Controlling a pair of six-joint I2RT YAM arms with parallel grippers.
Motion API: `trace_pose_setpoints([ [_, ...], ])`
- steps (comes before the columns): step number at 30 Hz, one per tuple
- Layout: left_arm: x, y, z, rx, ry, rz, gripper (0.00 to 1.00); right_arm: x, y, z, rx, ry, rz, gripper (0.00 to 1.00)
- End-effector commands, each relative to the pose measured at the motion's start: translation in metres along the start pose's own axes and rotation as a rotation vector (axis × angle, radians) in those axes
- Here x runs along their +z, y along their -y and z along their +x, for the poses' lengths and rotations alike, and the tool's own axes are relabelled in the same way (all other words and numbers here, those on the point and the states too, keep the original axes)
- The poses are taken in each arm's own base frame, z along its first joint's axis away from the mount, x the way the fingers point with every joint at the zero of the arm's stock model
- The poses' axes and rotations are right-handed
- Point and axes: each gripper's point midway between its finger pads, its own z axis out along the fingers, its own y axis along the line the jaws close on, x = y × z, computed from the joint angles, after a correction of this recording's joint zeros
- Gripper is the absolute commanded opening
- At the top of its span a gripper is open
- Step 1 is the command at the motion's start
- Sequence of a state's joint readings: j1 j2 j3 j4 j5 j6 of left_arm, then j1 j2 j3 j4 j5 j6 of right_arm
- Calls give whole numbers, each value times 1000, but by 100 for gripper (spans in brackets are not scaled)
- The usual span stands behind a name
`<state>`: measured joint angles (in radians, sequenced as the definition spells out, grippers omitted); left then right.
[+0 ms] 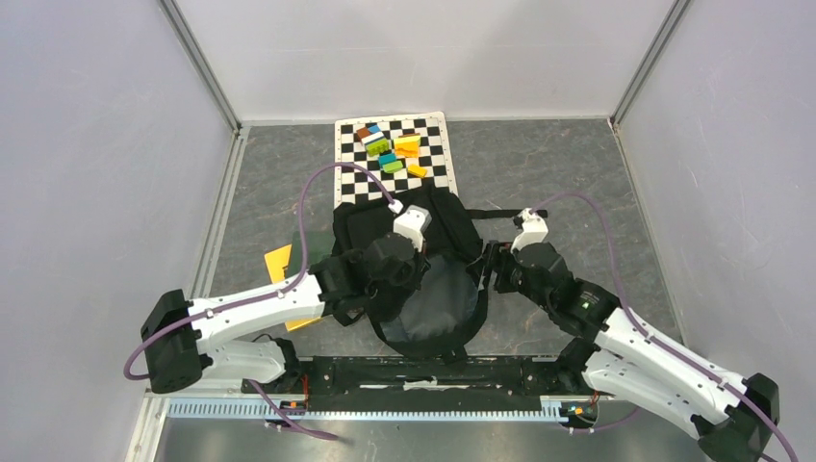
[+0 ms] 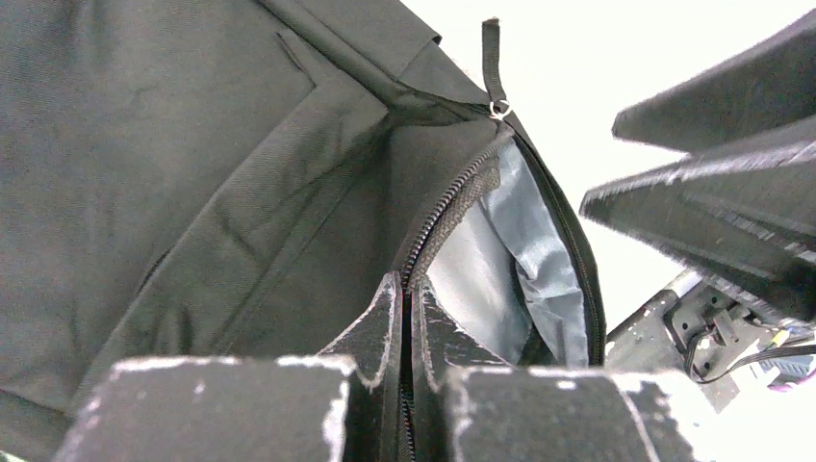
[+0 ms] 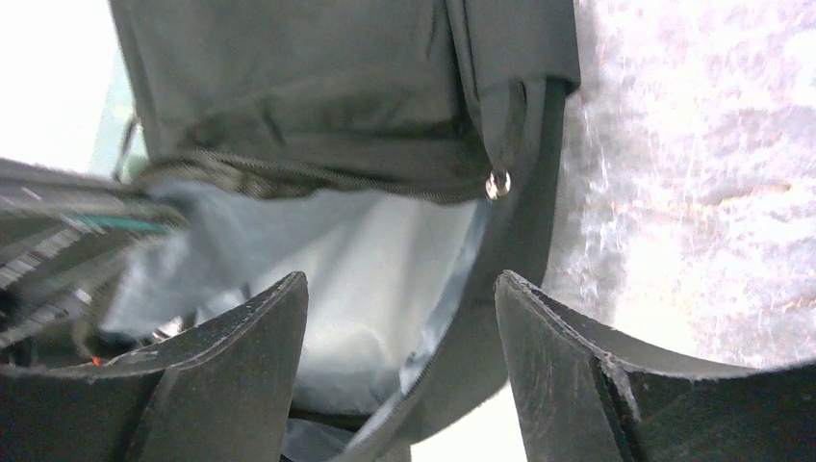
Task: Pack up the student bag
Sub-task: Unzip the student bag at the center of the board.
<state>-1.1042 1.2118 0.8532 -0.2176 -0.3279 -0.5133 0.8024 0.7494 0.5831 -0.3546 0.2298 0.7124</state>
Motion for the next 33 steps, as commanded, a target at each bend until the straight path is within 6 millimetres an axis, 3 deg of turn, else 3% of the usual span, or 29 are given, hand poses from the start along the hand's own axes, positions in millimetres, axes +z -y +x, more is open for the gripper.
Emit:
trace_pose_setpoints([
  [1,-4,3,-27,66,20,40,2,6,10,42,-9,-115,-24,77],
  [4,-2,1,-34,89,18,37,2,15,7,65,-8,-179,-65,76],
  [6,-2,-1,-40,107,21,29,2,23,17,79,-35,-220,-28,70],
  [7,-2,-2,-46,113,27,24,2,25,23,83,-53,-232,1,62],
  [9,-2,-10,-59,128,35,-6,2,28,35,81,-76,-232,71,26],
  [11,-3,-21,-77,138,48,-41,2,27,46,67,-98,-179,146,7],
  [12,-3,-25,-87,141,56,-54,2,24,51,59,-109,-151,179,2],
  [15,-4,-43,-117,150,78,-98,2,12,65,28,-149,-46,281,0],
  [18,-1,-68,-143,145,91,-152,2,-3,80,13,-194,-6,368,0],
  [25,15,-124,-182,98,124,-208,2,-25,106,18,-232,-28,468,0],
  [33,59,-159,-202,128,123,-208,2,-42,117,1,-232,38,544,0],
])
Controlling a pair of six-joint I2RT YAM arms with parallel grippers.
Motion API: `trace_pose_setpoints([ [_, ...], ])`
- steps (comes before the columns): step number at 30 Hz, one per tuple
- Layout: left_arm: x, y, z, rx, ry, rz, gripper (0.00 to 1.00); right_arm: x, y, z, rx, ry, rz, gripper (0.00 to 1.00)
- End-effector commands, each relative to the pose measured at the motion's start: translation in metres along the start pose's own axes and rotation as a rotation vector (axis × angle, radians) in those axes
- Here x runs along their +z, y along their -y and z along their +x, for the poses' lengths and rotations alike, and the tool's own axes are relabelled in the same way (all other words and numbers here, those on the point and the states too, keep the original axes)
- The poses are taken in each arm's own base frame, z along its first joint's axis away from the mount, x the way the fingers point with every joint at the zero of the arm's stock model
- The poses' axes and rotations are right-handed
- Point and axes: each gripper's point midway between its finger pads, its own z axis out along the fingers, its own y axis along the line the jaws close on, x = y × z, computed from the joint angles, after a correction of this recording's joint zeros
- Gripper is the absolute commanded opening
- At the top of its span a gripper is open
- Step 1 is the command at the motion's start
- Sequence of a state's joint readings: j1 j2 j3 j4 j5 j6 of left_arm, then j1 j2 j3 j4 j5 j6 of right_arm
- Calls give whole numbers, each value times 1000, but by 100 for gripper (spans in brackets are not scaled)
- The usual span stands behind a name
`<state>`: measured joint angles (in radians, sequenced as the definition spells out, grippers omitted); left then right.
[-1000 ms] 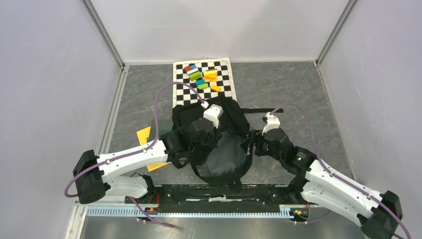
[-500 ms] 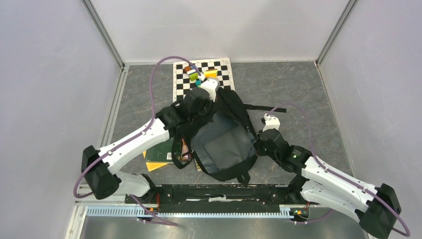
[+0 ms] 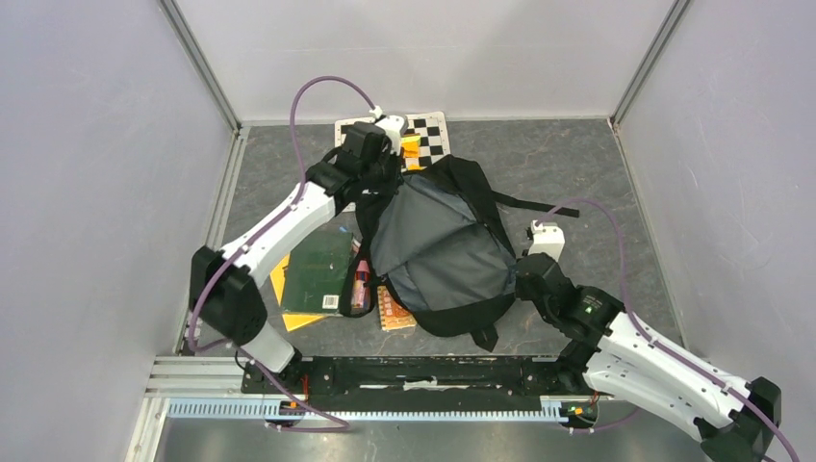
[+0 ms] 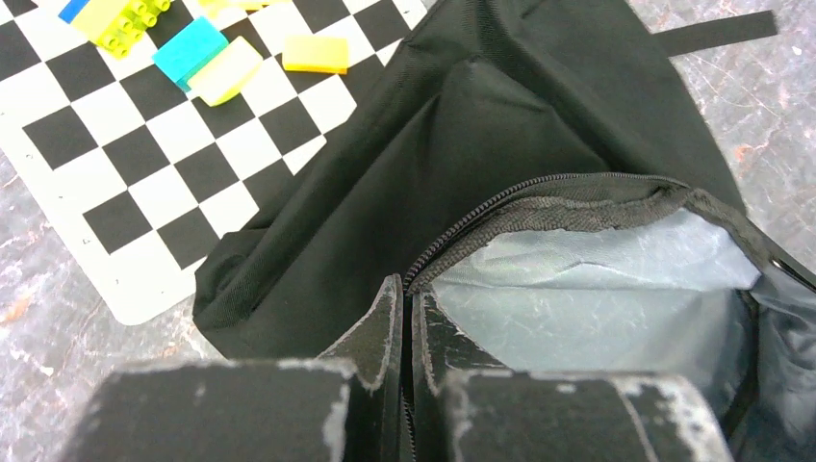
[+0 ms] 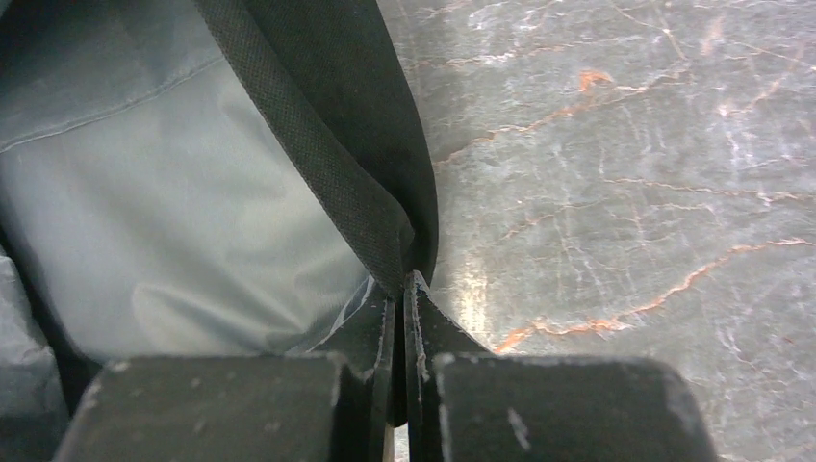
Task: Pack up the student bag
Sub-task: Unzip the student bag at the center of the board.
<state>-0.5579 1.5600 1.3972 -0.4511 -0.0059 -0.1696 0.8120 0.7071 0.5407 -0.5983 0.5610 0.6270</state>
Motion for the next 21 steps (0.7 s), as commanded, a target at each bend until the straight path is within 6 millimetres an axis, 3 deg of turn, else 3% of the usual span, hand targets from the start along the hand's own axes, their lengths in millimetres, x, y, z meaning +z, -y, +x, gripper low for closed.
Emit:
trace_pose_setpoints([
  [1,20,-33,-59,63,153,-72,2,-13,36,-12,-43,36,162,0],
  [4,46,-35,-56,63,124,-63,2,-15,36,-17,-47,41,163,0],
  [15,117,11,-28,27,95,208,7,-15,25,-12,21,50,89,0],
  [18,127,15,-15,34,65,219,14,-14,28,-9,35,55,95,2],
  [21,125,16,-11,39,68,218,36,-14,29,-9,30,56,100,15],
])
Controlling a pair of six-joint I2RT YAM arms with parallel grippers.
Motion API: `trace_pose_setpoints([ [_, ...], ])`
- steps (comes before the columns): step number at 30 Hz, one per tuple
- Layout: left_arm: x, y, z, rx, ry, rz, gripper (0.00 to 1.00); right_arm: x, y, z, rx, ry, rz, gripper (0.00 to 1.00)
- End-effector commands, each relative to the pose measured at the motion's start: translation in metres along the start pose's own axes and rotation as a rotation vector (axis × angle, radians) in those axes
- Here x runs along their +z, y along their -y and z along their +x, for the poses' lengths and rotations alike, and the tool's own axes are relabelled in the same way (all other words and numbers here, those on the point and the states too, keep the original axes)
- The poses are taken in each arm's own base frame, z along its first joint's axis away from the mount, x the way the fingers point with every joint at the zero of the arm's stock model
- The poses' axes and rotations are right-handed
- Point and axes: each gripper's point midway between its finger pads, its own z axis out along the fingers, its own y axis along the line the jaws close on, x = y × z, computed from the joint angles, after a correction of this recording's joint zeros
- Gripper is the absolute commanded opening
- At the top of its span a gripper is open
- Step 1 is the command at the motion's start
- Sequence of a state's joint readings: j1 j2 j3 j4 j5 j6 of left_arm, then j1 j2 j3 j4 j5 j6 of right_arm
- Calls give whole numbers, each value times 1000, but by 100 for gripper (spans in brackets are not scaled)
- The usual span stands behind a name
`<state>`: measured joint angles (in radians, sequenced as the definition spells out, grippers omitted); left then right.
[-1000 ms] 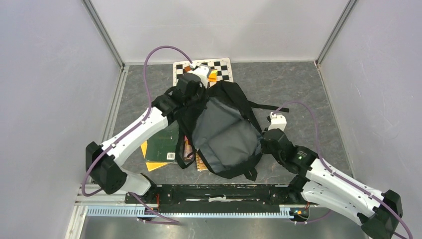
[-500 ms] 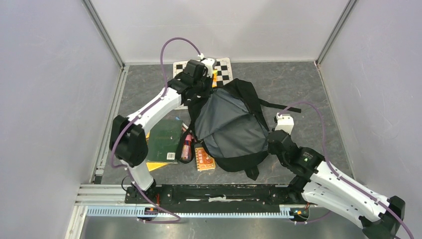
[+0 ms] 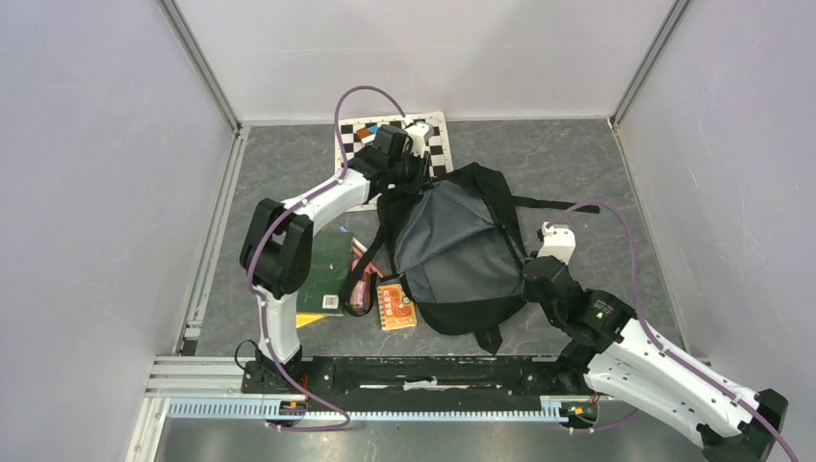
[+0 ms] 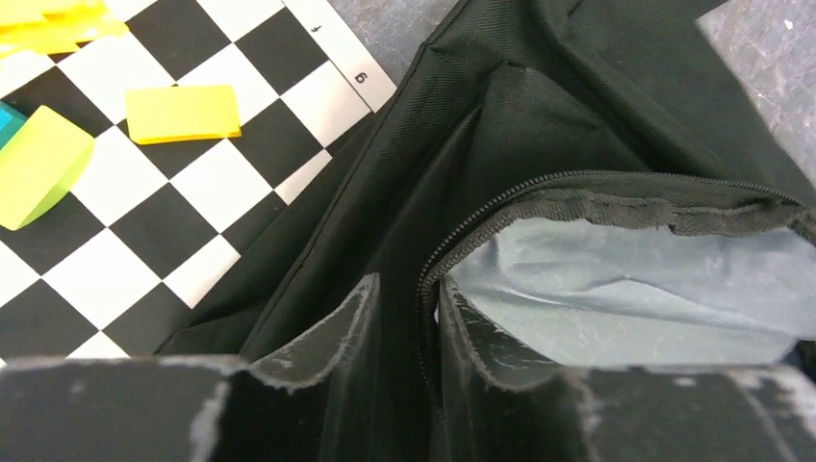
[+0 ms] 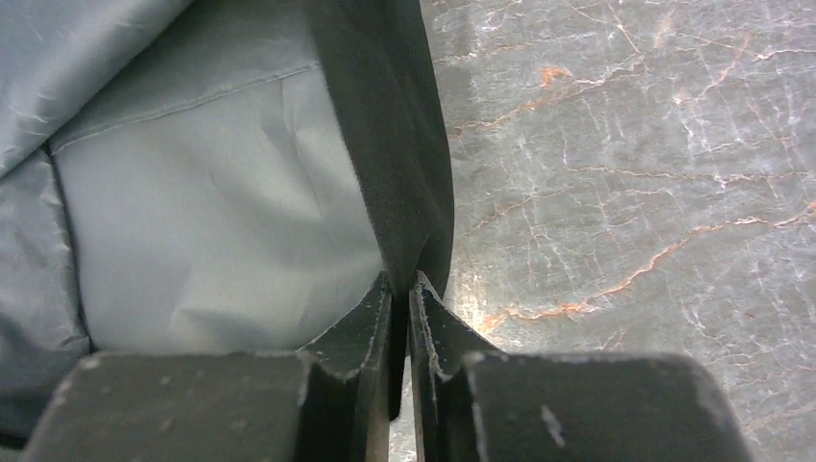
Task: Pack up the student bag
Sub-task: Unzip the student bag at the center of the board.
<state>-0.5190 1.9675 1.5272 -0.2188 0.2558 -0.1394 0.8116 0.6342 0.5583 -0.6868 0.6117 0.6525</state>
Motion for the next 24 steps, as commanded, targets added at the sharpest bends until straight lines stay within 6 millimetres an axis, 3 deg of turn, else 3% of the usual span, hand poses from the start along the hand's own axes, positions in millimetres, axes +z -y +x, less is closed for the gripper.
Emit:
trace_pose_setpoints([
  [1,-8,-3,-41,55,153,-7,46,-2,14,-4,-2,29,61,24],
  [4,-23,1,-51,65,199,-11,72,-3,14,-9,-13,36,63,42],
  [7,-40,11,-65,75,234,8,83,-5,12,-15,-22,46,59,62],
  [10,-62,22,-82,83,283,26,94,-6,9,-21,-47,52,43,73],
  [16,-94,32,-93,96,315,23,100,-9,-11,-38,-98,92,-55,78],
  [24,-131,45,-64,2,348,40,100,10,-74,-49,-197,95,-267,75],
])
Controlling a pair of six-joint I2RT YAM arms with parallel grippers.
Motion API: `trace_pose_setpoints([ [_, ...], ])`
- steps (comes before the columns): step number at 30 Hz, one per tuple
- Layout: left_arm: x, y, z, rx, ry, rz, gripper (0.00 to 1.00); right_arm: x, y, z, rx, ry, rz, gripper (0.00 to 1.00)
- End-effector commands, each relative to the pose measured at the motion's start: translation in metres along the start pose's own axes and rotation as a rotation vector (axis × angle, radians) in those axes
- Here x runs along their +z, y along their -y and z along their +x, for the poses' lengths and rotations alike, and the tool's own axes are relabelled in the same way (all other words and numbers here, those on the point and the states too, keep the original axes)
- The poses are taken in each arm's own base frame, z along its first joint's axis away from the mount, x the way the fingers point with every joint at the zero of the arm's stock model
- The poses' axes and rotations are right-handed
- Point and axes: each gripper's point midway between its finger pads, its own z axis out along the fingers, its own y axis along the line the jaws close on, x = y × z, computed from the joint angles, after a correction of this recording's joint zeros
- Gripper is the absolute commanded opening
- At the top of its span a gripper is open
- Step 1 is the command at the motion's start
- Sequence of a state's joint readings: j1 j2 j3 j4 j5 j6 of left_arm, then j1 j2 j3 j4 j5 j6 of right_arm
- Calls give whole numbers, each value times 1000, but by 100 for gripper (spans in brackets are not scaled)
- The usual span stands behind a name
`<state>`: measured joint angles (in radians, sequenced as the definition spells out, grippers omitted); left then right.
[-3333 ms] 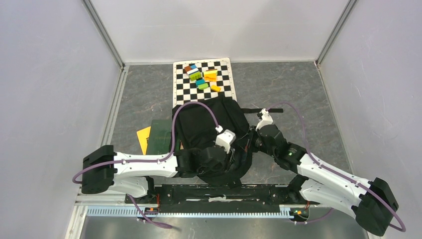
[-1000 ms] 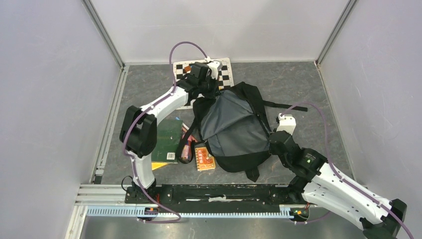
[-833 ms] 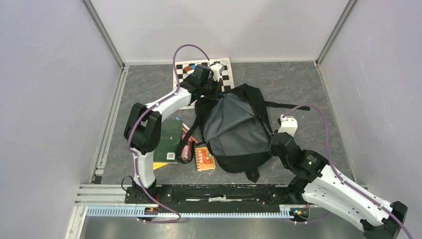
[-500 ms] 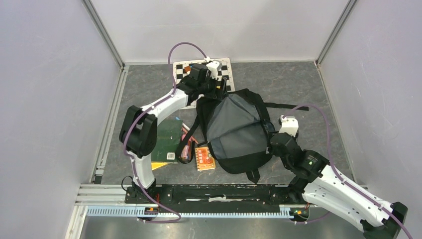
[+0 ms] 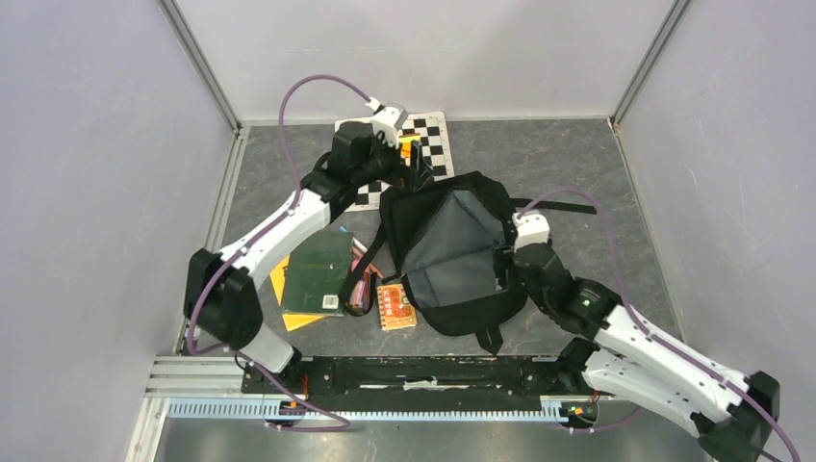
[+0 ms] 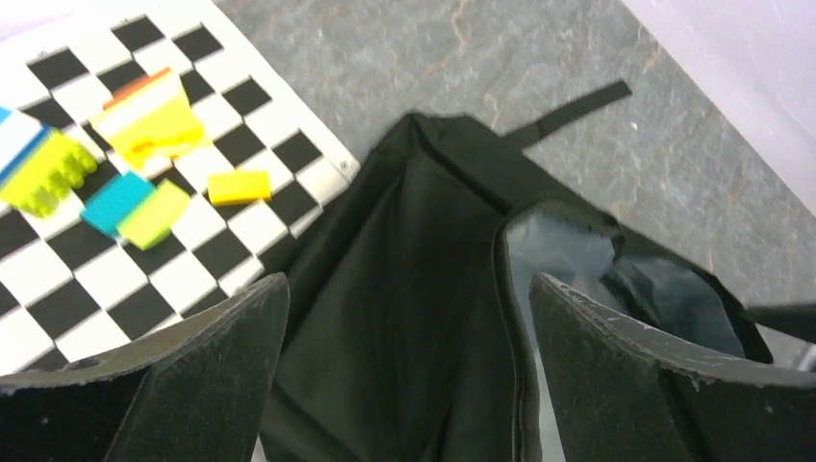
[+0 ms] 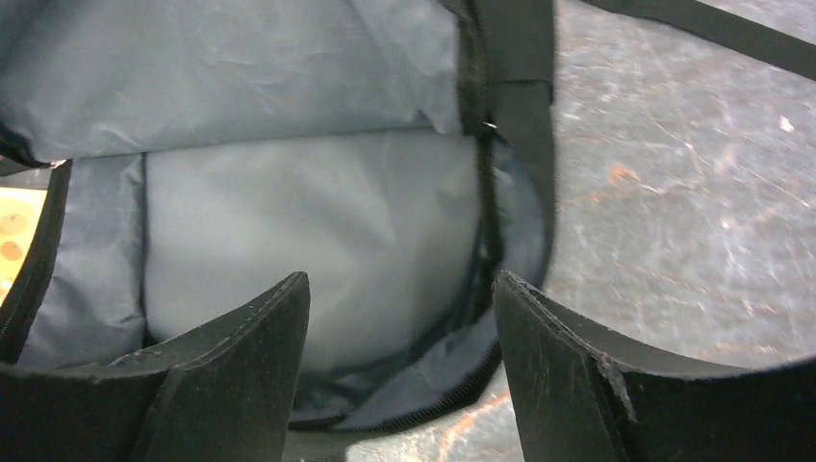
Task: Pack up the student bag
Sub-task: Unzip the student bag at the center of the board.
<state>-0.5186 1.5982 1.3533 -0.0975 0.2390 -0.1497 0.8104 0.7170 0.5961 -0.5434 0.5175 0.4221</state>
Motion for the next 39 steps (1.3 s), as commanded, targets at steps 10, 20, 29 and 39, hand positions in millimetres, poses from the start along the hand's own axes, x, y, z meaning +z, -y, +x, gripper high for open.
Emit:
trace_pose_setpoints([
  [10,-113,-16,97,-287,-57,-258,100,67,-100,-63,-98,91,-244,78],
  [20,-182,-72,171,-428,-153,-635,100,175,-126,-64,-151,-95,-167,82],
  [29,-190,-102,191,-505,-190,-752,100,223,-129,-2,-127,-289,-235,82],
  [39,-162,-126,184,-345,-314,-836,100,196,-139,-35,-136,-220,-344,88],
])
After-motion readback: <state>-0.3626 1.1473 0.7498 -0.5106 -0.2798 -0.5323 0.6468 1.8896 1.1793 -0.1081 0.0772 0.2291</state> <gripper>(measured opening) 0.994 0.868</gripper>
